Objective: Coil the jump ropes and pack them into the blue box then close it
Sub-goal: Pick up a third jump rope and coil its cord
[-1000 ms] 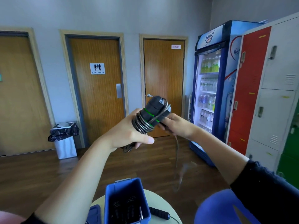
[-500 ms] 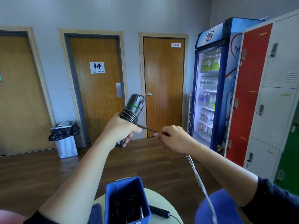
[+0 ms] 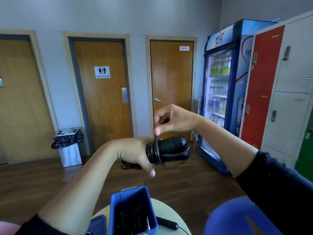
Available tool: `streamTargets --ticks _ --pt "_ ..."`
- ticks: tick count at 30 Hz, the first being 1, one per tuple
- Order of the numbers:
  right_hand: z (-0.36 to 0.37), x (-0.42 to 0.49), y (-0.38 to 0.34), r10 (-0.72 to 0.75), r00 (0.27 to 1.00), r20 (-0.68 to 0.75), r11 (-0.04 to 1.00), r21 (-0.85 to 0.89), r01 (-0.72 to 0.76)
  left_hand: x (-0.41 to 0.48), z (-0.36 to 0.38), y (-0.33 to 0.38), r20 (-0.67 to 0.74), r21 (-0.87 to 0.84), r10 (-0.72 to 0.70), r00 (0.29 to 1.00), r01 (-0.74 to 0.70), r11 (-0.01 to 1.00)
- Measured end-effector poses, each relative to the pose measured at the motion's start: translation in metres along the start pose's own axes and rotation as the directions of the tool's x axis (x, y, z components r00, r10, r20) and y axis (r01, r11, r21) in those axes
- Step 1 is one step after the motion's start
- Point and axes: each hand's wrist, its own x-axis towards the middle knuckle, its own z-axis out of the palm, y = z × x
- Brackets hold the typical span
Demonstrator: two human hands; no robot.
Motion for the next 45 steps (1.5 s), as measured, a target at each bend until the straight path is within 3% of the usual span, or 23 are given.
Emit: streamTargets --ticks 4,6,9,16,19,23,25,27,28,30,33,35,37,40,43,45 --pt "0.013 -0.005 0.024 -0.015 0.997 0.075 0.948 0.317 -0.010 -0.009 0.000 0.004 -0.138 -0.199 0.124 0.983 -0.150 0.969" --pt "0.026 -0.012 0.032 0.117 0.993 -0.006 0.943 0.313 -0.110 -0.013 0.002 0.002 -0.244 -0.213 0.163 0.956 -0.217 0.953" --pt "0.044 -0.020 0.033 0.329 0.930 -0.160 0.909 0.319 -0.267 -0.017 0.002 0.005 -0.379 -0.281 0.216 0.900 -0.334 0.900" --pt "0.071 -0.027 0.021 0.523 0.824 -0.217 0.830 0.349 -0.434 -0.002 0.012 -0.004 -0.472 -0.439 0.085 0.878 -0.317 0.841" --pt "0.075 -0.035 0.020 0.572 0.775 -0.267 0.817 0.261 -0.513 0.004 0.017 -0.006 -0.510 -0.524 -0.042 0.859 -0.271 0.808" --pt "0.081 -0.050 0.020 0.598 0.756 -0.266 0.797 0.095 -0.597 0.011 0.010 -0.017 -0.554 -0.552 -0.324 0.766 -0.047 0.833" --pt "0.077 -0.058 0.013 0.600 0.765 -0.232 0.783 -0.025 -0.622 0.011 0.006 -0.022 -0.584 -0.468 -0.484 0.652 0.216 0.857" --pt "0.069 -0.065 0.001 0.532 0.814 -0.233 0.774 -0.256 -0.579 0.008 0.007 -0.025 -0.607 -0.275 -0.557 0.566 0.508 0.816" --pt "0.064 -0.067 -0.007 0.466 0.851 -0.241 0.762 -0.380 -0.525 0.006 0.009 -0.024 -0.601 -0.173 -0.560 0.570 0.591 0.788" --pt "0.050 -0.065 -0.027 0.272 0.937 -0.219 0.704 -0.619 -0.349 0.007 0.016 -0.019 -0.549 0.030 -0.505 0.666 0.620 0.784" --pt "0.027 -0.045 -0.042 0.050 0.997 -0.054 0.674 -0.735 -0.073 0.008 0.027 -0.004 -0.342 0.281 -0.413 0.844 0.511 0.812" --pt "0.011 -0.029 -0.036 0.013 1.000 0.025 0.804 -0.595 0.005 0.006 0.030 0.006 -0.185 0.267 -0.329 0.926 0.370 0.890" --pt "0.000 -0.018 -0.023 0.032 0.999 0.041 0.929 -0.370 -0.015 0.001 0.030 0.009 -0.135 0.131 -0.120 0.984 0.138 0.982" --pt "-0.003 -0.012 0.000 0.110 0.994 0.023 0.989 -0.104 -0.107 -0.006 0.027 0.009 -0.145 -0.130 0.106 0.984 -0.126 0.984" --pt "0.007 -0.015 0.028 0.147 0.988 0.054 0.989 0.016 -0.148 -0.010 0.026 0.009 -0.230 -0.308 0.158 0.960 -0.226 0.924" --pt "0.016 -0.023 0.043 0.235 0.972 -0.019 0.972 0.032 -0.234 -0.011 0.026 0.004 -0.327 -0.373 0.142 0.934 -0.266 0.889"
